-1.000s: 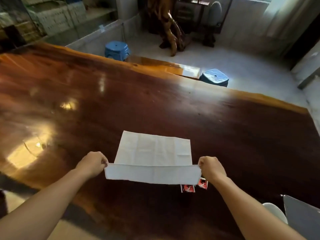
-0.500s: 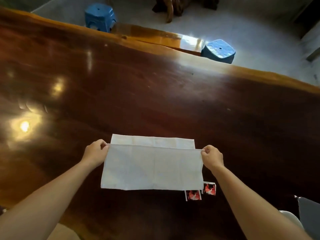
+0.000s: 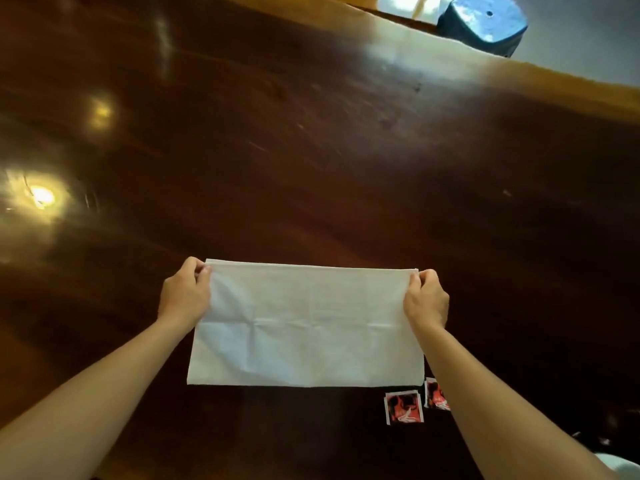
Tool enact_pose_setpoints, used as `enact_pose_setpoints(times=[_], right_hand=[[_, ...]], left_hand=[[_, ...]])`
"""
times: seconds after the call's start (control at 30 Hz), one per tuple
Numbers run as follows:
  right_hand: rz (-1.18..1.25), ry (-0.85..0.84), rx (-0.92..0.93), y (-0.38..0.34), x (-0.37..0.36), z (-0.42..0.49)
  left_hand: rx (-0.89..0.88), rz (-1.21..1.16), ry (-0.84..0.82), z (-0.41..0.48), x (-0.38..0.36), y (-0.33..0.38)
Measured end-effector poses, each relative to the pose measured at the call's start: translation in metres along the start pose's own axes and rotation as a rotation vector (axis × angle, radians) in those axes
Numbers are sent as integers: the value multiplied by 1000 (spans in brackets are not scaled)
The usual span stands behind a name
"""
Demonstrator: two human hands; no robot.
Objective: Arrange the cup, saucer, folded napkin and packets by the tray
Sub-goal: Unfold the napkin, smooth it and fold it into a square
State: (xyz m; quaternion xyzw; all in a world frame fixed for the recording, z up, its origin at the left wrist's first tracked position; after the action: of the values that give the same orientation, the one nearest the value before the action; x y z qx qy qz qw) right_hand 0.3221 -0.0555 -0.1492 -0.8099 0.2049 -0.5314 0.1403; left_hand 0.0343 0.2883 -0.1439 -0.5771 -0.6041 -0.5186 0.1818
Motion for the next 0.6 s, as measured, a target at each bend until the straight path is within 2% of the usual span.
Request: enact_pose_setpoints(times=[0.23,0.3,0.47,0.6], right_hand=[[-123,125,34,-1,-9,-4],[-122,103,18,-2,-10,-4],[59,2,15,1,1,-6],[17,-66,23,17,7,-28]], left_hand=[[-44,47,63,4,-3,4],[-36,19,58,5,-1,3],[41,-38,29,-5,11,-3],[177,-20,-73,-29,11,-27]])
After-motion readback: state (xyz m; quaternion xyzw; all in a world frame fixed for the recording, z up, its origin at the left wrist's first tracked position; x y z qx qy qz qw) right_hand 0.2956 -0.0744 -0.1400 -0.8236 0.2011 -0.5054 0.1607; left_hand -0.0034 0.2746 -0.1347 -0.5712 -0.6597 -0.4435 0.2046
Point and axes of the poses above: each hand's wrist, its own z-axis towards the middle knuckle, its own x-axis out of the back of the hand, y = z × x, the point moved 6 cm from there along z, towards the middle knuckle, and after that the axes turned 2 degrees about z, right-handed, at the moved point
